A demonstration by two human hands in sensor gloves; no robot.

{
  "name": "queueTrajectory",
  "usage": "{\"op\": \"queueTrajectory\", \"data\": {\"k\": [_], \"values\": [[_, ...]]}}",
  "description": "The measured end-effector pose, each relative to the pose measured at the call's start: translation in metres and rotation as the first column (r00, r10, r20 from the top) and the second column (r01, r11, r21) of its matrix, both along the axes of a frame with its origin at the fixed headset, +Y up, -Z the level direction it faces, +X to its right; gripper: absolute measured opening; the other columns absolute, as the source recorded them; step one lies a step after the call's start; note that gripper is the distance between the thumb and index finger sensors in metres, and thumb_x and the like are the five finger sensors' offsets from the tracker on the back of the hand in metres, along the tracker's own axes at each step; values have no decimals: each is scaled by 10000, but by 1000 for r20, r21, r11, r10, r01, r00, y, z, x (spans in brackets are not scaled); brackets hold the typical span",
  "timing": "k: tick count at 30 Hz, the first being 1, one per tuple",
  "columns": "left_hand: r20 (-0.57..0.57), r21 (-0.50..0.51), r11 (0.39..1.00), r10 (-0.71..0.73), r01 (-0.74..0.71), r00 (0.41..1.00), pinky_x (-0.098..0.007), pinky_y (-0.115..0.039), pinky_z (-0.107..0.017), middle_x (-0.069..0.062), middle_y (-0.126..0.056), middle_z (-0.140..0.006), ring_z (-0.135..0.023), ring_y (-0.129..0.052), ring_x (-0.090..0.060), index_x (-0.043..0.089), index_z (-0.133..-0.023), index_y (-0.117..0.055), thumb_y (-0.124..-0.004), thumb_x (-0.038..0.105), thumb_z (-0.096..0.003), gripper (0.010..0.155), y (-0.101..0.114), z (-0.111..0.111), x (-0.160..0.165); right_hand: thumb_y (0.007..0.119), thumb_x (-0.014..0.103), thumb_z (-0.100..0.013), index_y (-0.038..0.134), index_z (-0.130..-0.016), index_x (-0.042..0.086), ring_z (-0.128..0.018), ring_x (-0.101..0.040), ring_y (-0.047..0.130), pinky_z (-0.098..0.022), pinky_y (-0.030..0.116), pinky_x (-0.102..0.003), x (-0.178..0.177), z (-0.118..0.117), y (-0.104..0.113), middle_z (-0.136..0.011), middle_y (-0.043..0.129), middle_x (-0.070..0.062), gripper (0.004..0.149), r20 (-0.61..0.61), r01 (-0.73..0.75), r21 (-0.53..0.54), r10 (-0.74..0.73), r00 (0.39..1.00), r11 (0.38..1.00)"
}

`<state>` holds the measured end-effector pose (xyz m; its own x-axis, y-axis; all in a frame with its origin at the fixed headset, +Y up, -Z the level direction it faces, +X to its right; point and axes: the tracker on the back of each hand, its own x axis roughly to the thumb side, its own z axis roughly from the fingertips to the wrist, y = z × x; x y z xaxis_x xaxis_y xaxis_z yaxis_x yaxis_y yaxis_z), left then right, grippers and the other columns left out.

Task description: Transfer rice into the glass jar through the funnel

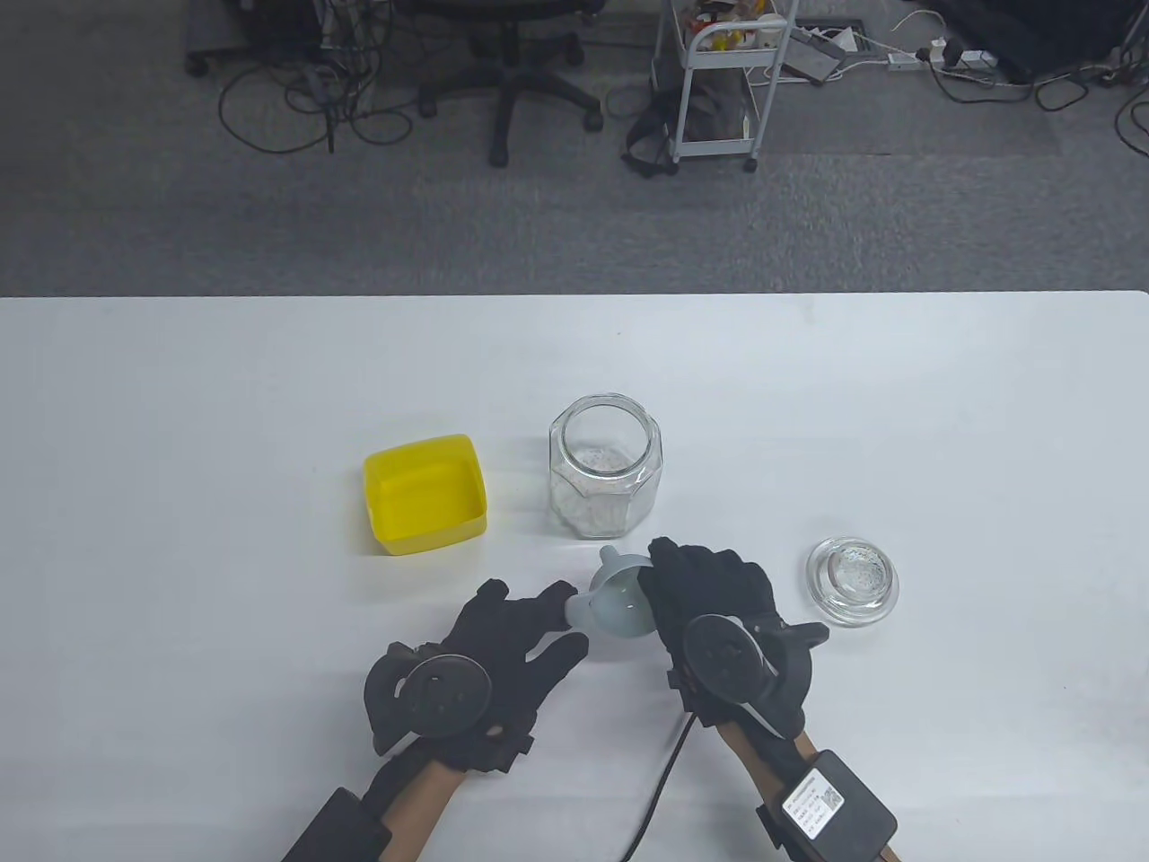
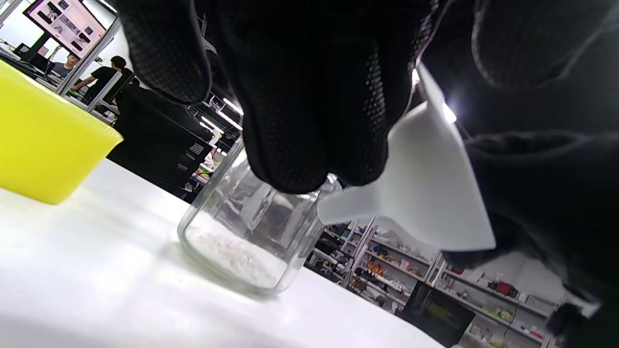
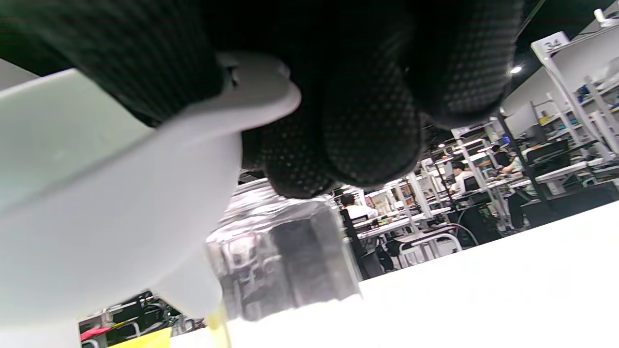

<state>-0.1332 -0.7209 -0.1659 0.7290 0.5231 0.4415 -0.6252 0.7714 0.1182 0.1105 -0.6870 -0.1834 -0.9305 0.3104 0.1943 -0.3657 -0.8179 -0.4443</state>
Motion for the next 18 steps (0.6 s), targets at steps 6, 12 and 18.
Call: {"op": "queueTrajectory", "data": {"k": [6, 12, 18], "values": [[-71, -133, 971, 191, -199, 979, -635, -723, -711, 70, -1077, -717, -661, -1129, -174, 262, -925, -844, -877, 555, -501, 516, -6, -6, -12, 855, 523, -381, 961, -713, 281, -431, -162, 1070, -445, 899, -417, -11, 1, 1, -578, 1086, -23, 424, -42, -12, 31, 13, 999, 999], [-67, -76, 980, 178, -183, 982, -641, -701, -726, 87, -1051, -749, -713, -1105, -172, 314, -921, -828, -892, 506, -504, 464, 1, -5, -20, 680, 662, -359, 886, -833, 306, -677, -251, 1031, -551, 843, -484, 3, -3, 2, -806, 1023, -33, 627, -58, 49, -62, -53, 997, 997], [-210, 27, 975, 223, -222, 952, -643, -686, -735, 81, -1027, -810, -783, -1070, -192, 355, -935, -808, -868, 473, -512, 444, 11, -6, -68, 774, 652, -365, 634, -1015, 384, -1055, -394, 614, -728, 550, -656, 61, -17, 11, -1127, 665, -89, 717, 54, 99, -198, -90, 994, 975]]}}
